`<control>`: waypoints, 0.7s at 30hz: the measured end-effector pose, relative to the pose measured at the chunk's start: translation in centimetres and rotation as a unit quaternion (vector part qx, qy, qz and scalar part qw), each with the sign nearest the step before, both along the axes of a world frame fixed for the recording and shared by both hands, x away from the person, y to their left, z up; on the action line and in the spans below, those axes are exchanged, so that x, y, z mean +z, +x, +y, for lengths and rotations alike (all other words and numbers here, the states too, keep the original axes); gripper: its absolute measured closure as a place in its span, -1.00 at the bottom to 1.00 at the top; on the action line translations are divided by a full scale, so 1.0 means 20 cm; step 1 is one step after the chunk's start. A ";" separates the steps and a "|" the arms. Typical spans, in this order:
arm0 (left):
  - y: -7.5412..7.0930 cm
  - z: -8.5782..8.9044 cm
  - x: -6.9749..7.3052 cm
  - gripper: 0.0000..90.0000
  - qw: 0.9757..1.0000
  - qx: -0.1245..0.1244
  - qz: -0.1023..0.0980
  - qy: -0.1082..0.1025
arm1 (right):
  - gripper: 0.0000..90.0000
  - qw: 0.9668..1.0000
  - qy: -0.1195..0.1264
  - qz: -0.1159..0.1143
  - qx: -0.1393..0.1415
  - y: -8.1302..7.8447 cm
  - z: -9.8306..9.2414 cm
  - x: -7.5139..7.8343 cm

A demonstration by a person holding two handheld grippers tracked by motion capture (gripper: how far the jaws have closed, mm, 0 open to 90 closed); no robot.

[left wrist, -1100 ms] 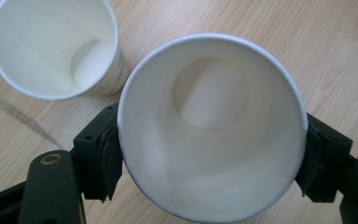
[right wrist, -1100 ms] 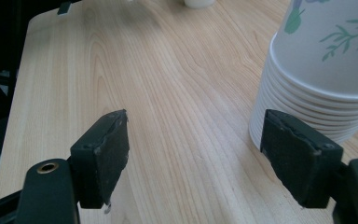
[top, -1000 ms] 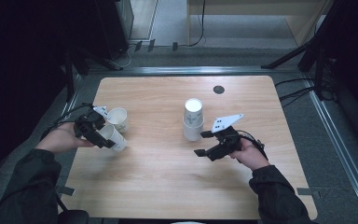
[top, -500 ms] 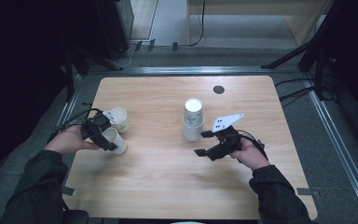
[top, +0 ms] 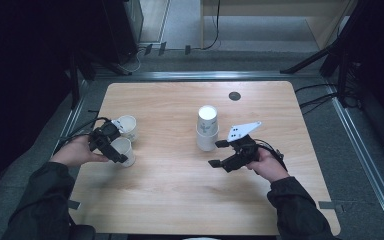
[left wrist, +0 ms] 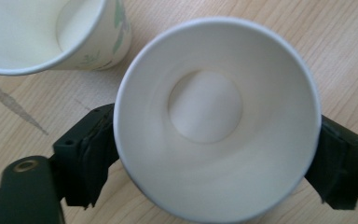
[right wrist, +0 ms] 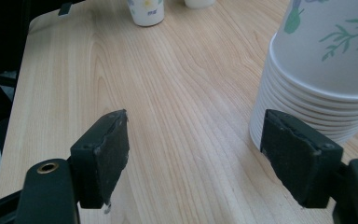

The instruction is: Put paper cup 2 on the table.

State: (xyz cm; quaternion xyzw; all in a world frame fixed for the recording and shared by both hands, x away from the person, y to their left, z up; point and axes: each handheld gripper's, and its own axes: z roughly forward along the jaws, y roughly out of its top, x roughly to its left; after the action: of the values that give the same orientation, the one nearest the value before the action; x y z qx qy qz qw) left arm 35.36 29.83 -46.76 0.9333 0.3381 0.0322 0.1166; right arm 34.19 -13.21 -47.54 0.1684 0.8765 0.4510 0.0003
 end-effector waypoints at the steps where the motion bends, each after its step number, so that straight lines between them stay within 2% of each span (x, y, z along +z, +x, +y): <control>1: 0.00 0.00 0.00 -0.72 1.000 0.000 0.000 0.000 | -0.46 1.000 0.000 0.000 0.000 0.00 0.00 0.00; 11: -0.01 0.01 0.02 -0.80 1.000 0.008 0.000 -0.023 | -0.46 1.000 0.000 0.000 0.000 0.00 0.00 0.00; 15: -0.03 0.04 0.07 -0.80 0.999 0.016 -0.001 -0.050 | -0.46 1.000 0.000 0.000 0.000 0.00 0.00 0.00; 21: -0.05 0.09 0.13 -0.80 0.997 0.029 -0.016 -0.066 | -0.46 1.000 0.001 0.000 -0.002 0.00 -0.01 0.00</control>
State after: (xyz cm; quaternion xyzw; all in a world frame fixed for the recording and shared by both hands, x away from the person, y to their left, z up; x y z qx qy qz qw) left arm 34.39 31.71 -44.17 0.9127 0.3646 0.0278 0.1825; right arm 34.19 -13.39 -47.46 0.1698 0.8759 0.4517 0.0009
